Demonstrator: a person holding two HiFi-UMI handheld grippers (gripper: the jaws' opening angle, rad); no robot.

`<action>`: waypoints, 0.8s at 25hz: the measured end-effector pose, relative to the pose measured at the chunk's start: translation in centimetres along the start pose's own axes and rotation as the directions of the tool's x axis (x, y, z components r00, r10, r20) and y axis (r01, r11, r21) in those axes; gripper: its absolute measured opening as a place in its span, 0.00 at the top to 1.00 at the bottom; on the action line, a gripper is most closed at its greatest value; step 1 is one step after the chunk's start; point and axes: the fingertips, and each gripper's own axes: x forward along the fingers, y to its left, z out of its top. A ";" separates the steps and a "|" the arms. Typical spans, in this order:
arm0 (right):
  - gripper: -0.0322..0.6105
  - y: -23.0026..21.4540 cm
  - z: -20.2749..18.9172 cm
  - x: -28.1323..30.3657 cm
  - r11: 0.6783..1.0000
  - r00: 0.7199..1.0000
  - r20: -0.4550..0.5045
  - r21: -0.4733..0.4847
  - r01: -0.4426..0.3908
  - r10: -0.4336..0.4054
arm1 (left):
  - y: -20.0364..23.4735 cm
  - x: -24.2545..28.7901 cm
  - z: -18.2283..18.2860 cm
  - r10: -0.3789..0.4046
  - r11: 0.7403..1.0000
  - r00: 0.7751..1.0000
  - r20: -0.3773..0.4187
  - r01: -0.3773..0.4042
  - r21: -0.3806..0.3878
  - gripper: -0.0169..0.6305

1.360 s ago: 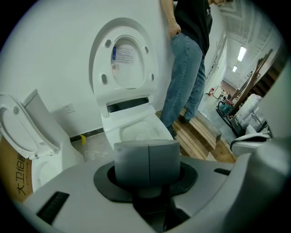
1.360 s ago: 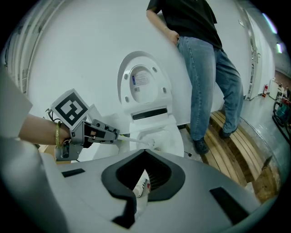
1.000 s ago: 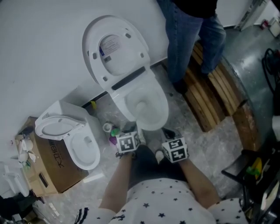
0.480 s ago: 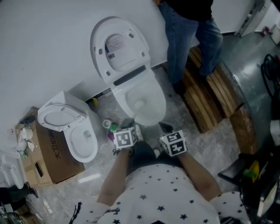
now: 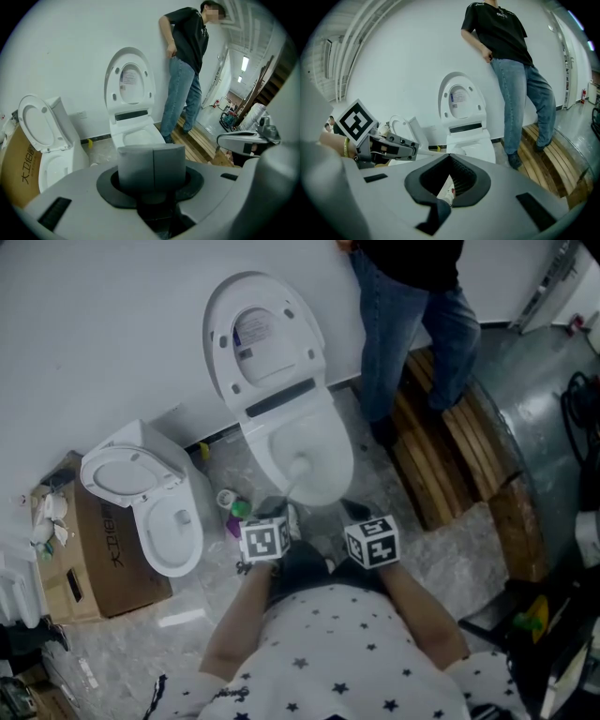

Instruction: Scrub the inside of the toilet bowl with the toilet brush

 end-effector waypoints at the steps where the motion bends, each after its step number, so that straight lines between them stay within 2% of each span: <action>1: 0.94 0.0 0.0 -0.1 1.000 1.000 -0.001 0.004 0.000 0.000 | 0.0 -0.1 -0.2 0.001 1.000 1.000 -0.001 -0.001 0.002 0.74; 8: 0.94 0.0 0.1 -0.5 1.000 1.000 -0.001 0.000 0.002 -0.002 | -0.2 -0.5 -0.4 -0.003 1.000 1.000 0.012 0.003 -0.001 0.74; 14: 0.94 0.2 0.2 -0.5 1.000 1.000 -0.003 -0.011 -0.005 0.005 | -0.3 -0.1 -1.5 -0.011 0.999 1.000 -0.028 0.010 -0.031 0.74; 20: 0.94 0.4 0.2 -0.2 1.000 1.000 -0.007 -0.010 -0.014 0.014 | -0.4 -0.3 -0.1 -0.004 1.000 1.000 0.014 0.004 -0.009 0.74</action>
